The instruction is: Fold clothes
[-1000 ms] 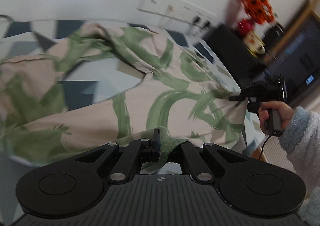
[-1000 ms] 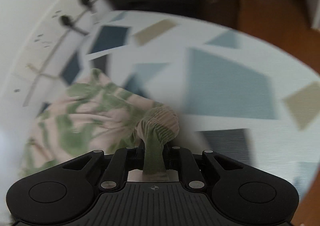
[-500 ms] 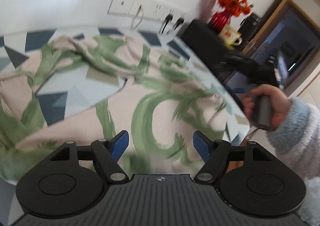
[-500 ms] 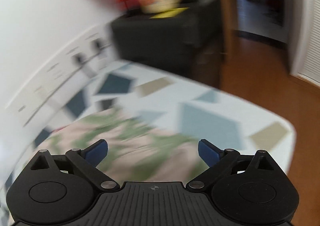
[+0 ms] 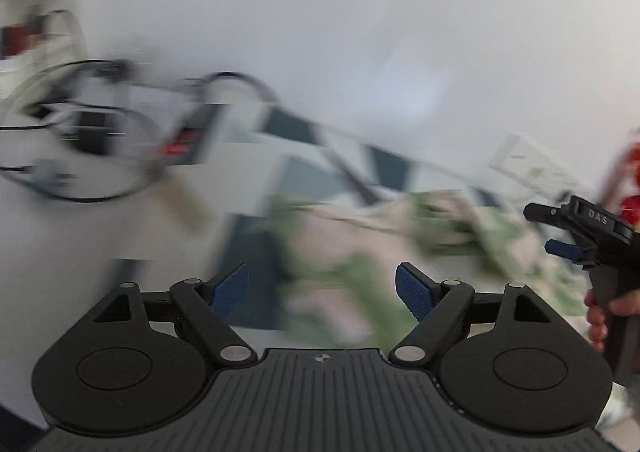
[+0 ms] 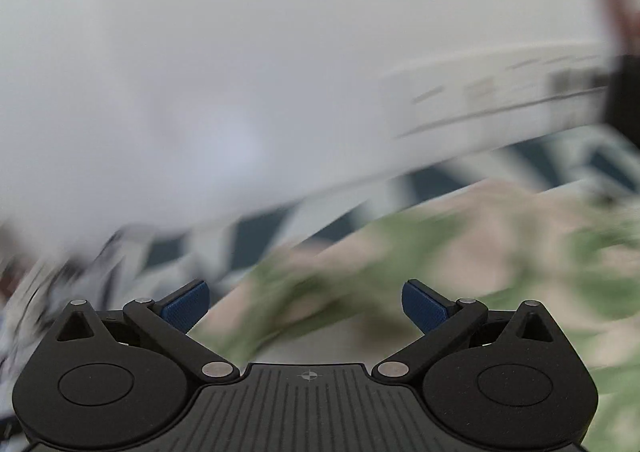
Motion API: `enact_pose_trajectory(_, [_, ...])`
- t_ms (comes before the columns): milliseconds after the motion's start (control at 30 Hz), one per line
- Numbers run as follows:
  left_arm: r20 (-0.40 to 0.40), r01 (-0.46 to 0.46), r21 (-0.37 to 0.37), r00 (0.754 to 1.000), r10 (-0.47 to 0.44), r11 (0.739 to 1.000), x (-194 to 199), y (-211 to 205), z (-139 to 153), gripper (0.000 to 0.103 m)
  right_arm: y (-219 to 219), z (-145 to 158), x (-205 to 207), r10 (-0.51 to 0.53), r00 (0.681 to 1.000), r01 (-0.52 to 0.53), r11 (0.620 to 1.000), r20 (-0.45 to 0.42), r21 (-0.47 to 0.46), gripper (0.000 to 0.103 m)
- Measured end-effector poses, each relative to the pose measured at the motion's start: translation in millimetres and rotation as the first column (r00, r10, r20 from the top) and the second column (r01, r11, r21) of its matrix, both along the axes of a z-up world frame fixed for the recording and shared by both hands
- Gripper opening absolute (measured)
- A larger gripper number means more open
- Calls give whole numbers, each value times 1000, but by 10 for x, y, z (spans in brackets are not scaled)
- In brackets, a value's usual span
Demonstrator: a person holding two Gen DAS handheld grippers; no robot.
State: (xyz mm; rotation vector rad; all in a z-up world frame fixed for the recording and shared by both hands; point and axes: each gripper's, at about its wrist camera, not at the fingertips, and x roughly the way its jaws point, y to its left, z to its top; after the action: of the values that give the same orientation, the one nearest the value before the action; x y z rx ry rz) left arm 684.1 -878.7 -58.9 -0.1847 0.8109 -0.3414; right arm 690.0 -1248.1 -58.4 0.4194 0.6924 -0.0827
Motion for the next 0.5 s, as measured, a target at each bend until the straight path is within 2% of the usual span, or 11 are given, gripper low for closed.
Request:
enact_pose_trajectory(67, [-11,-12,76,1000,13,997,28,133,-71,84,380,-185,280,93,995,-93,996,-42,-8,97])
enact_pose_trajectory(133, [-16,-28,137,999,31,990,34,222,-129,91,710,-339,535,137,987,-138,990,-82,-9,97])
enact_pose_trajectory(233, [-10,-60,170,998,62,984,28,358,-187,91,1037,-583,867,141,980,-150,987,-143,-53,97])
enact_pose_trajectory(300, [-13,-76,164,997,79,984,30,426,-195,94,1163,-693,984,108,977,-130,986,-186,-109,91])
enact_pose_trajectory(333, [-12,-83,160,996,87,984,31,456,-196,97,1200,-744,1010,111,972,-138,983,-205,-118,78])
enact_pose_trajectory(367, [-12,-91,157,996,94,983,32,485,-198,98,1230,-781,1022,122,967,-152,981,-225,-121,57])
enact_pose_trajectory(400, [-8,-92,163,996,94,982,34,505,-197,99,1233,-779,1003,129,965,-157,981,-228,-110,53])
enact_pose_trajectory(433, [-4,-91,172,996,93,981,35,524,-195,99,1223,-751,957,132,967,-155,984,-218,-92,43])
enact_pose_trajectory(467, [1,-89,183,996,90,979,40,529,-196,99,1212,-723,912,134,969,-152,986,-208,-74,23])
enact_pose_trajectory(500, [6,-87,195,996,87,977,46,531,-196,99,1179,-672,852,145,971,-155,987,-191,-38,14])
